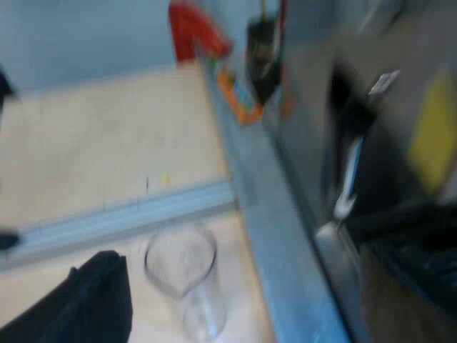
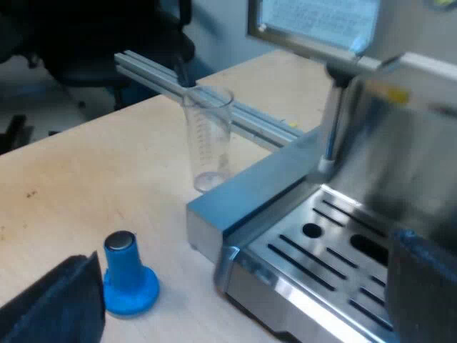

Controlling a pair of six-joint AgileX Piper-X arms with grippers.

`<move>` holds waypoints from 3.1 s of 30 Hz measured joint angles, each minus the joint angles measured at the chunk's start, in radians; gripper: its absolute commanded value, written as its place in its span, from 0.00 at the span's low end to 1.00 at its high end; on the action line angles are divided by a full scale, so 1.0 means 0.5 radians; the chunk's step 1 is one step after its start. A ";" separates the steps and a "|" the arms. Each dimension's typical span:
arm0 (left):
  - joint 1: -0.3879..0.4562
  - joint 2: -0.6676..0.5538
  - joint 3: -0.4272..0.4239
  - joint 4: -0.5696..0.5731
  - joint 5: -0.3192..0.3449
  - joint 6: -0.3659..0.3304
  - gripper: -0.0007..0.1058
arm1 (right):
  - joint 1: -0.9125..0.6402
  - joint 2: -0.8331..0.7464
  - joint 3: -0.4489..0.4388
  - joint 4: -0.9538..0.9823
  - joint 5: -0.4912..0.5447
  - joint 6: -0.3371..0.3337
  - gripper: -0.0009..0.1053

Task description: Pour the beans into the coffee machine

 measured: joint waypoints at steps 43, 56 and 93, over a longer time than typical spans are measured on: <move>-0.124 -0.501 -0.559 0.421 -0.101 -0.023 0.65 | -2.460 -0.888 -0.868 2.223 -0.439 0.019 0.77; -0.289 -0.975 -0.559 0.804 -0.311 0.000 0.65 | -2.510 -1.331 -0.870 2.461 -0.502 -0.006 0.77; -0.289 -1.256 -0.274 1.228 -0.246 -0.255 0.65 | -2.510 -2.193 -0.396 2.679 -0.879 -0.122 0.77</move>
